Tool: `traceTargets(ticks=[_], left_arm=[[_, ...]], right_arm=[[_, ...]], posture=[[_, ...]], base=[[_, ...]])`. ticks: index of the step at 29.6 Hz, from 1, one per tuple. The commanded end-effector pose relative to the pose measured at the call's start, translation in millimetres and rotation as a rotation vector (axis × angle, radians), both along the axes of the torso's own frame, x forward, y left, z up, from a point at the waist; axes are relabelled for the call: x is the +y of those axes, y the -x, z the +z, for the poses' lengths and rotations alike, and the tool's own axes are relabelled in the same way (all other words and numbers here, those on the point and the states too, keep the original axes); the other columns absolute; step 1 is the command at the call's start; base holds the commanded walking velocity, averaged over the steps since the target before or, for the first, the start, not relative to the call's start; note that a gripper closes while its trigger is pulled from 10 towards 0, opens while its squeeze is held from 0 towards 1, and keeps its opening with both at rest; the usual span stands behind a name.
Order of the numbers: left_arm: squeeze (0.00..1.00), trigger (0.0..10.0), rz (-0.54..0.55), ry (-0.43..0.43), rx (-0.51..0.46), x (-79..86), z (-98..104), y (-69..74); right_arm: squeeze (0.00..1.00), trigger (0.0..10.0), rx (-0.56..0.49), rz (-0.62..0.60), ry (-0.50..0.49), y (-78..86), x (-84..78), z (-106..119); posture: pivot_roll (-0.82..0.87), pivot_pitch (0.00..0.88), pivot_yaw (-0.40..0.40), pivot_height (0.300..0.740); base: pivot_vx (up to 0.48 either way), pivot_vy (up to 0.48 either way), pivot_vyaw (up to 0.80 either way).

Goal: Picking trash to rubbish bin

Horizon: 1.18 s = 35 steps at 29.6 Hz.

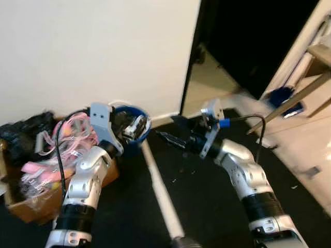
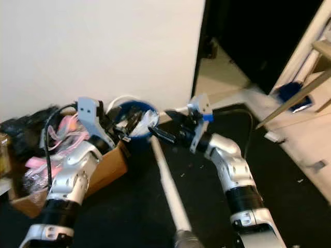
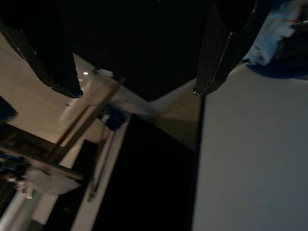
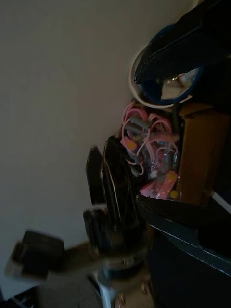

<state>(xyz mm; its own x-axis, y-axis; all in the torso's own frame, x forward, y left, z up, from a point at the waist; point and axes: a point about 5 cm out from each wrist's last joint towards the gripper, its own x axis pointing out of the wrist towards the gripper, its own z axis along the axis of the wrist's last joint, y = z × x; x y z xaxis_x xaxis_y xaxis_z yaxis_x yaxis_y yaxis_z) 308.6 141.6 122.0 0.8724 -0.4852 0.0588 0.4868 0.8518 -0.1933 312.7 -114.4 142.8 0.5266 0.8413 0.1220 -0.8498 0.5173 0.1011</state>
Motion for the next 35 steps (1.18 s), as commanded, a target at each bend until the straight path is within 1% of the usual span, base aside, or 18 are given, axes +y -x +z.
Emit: traceTargets(ticks=[1,10,11,12,13,14,17,18,20,21,23,35], left_arm=[[0.00,10.0,0.004,0.001,0.011,2.0,-3.4,1.0],[0.00,10.0,0.012,-0.006,0.003,3.0,-2.9,0.9],[0.00,10.0,0.039,-0.029,-0.004,5.7,-3.2,0.6],[0.00,10.0,0.039,-0.029,-0.004,5.7,-3.2,0.6],[0.00,10.0,0.091,-0.057,-0.003,10.7,-5.2,-0.1],[0.00,10.0,0.091,-0.057,-0.003,10.7,-5.2,-0.1],[0.00,10.0,0.186,-0.104,0.006,19.8,-9.4,-0.1],[0.00,10.0,0.194,-0.109,0.010,20.5,-10.4,0.7],[0.00,10.0,0.194,-0.109,0.010,20.5,-10.4,0.7],[0.00,10.0,0.201,-0.113,0.014,20.8,-11.8,2.0],[0.00,10.0,0.201,-0.112,0.017,20.4,-12.7,3.0],[0.00,10.0,0.209,-0.108,0.014,18.8,-13.4,2.4]], right_arm=[[0.00,10.0,0.011,0.015,0.003,1.1,4.2,-2.3],[0.00,10.0,0.010,0.013,0.002,1.0,3.8,-1.9],[0.00,10.0,0.007,0.011,0.003,0.8,3.6,-1.4],[0.00,10.0,0.007,0.011,0.003,0.8,3.6,-1.4],[0.00,10.0,-0.001,-0.014,0.002,0.2,2.2,-0.9],[0.00,10.0,-0.001,-0.014,0.002,0.2,2.2,-0.9],[0.00,10.0,-0.018,-0.099,-0.008,-1.8,-2.2,0.0],[0.00,10.0,-0.017,-0.136,-0.019,-3.0,-4.1,0.0],[0.00,10.0,-0.017,-0.136,-0.019,-3.0,-4.1,0.0],[0.00,10.0,-0.012,-0.184,-0.036,-4.8,-7.0,0.1],[0.00,10.0,-0.002,-0.214,-0.055,-6.2,-9.4,0.2],[0.00,10.0,0.041,-0.268,-0.129,-10.3,-13.9,1.6]], posture=[[0.01,0.000,-0.002,0.740],[0.01,0.000,0.002,0.740],[0.01,0.000,0.002,0.740],[0.01,0.000,0.002,0.740],[0.01,0.000,0.000,0.740],[0.01,0.000,0.000,0.740],[0.01,0.000,-0.002,0.740],[0.01,0.000,-0.002,0.740],[0.01,0.000,-0.002,0.740],[0.00,0.000,-0.004,0.740],[0.00,0.000,-0.006,0.740],[0.01,0.000,-0.008,0.740]], base=[[0.000,0.000,-0.80],[0.000,0.000,-0.80],[0.000,0.000,-0.80],[0.000,0.000,-0.80],[0.000,0.000,-0.80],[0.000,0.000,-0.80],[0.000,0.000,-0.80],[0.000,0.000,-0.80],[0.000,0.000,-0.80],[0.000,0.000,-0.80],[0.000,0.000,-0.80],[0.000,0.000,-0.80]])
